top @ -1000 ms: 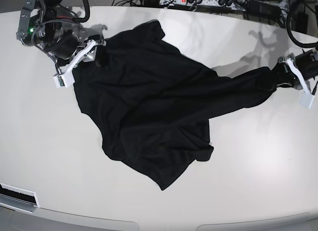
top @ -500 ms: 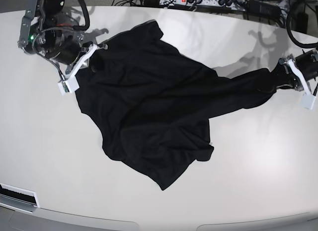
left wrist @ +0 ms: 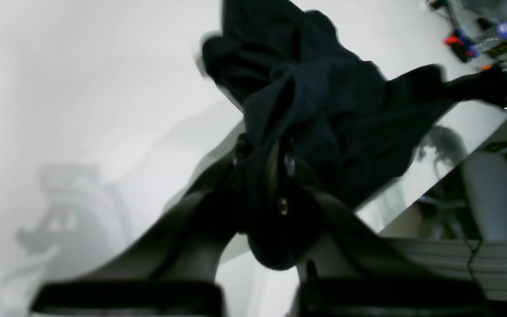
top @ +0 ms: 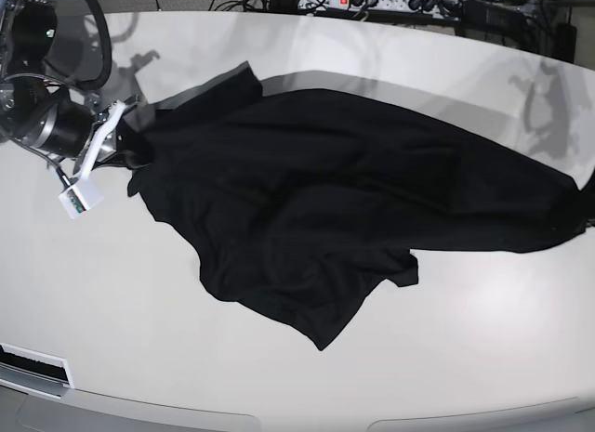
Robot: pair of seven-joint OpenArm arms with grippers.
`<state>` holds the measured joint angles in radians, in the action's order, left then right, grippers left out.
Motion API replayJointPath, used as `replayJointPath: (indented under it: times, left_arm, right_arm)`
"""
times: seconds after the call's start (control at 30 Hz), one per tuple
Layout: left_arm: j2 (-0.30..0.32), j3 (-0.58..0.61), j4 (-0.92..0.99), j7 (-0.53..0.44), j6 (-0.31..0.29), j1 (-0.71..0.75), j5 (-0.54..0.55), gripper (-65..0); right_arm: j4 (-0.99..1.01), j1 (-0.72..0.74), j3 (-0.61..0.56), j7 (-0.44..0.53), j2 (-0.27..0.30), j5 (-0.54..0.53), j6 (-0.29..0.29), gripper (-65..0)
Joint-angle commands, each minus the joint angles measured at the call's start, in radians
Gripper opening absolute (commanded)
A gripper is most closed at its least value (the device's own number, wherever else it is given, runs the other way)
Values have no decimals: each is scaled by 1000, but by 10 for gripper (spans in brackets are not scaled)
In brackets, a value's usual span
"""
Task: Layout the t-shirt on the table in an organized manner, then fold the t-shirt properly
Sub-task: 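Lift the t-shirt high with both grippers and swing it over the table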
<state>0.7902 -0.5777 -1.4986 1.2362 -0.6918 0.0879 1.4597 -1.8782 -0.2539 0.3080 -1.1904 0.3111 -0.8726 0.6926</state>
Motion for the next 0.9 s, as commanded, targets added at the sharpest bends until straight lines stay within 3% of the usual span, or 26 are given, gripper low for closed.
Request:
replayJointPath:
  times: [0.0, 0.13, 0.3, 0.47, 0.7, 0.8, 0.87]
  left_arm:
    - [40, -14, -14, -19, -6, -18, 24, -650]
    - [72, -14, -14, -3, -6, -19, 24, -650]
    - [103, -13, -16, 103, -6, -19, 24, -650]
    - [214, -14, -35, 73, -6, -35, 24, -650]
    - [354, -27, -59, 74, -6, -290, 24, -650]
    - [405, -27, -59, 84, -6, -349, 24, -650]
    - [423, -27, -59, 101, -6, -367, 24, -650]
  right_arm:
    - [-19, 8, 13, 14, 24, -18, 6, -650]
    - [-19, 6, 20, 10, 55, -18, 6, -650]
    - [-19, -2, 20, -2, 102, -19, -8, -650]
    - [-19, 4, 19, -16, 159, -18, -69, -650]
    - [-25, 67, 72, -20, 177, -15, -163, -650]
    - [-82, 66, 152, -10, 174, -75, -167, -650]
    - [-122, 65, 217, -11, 171, -132, -139, -650]
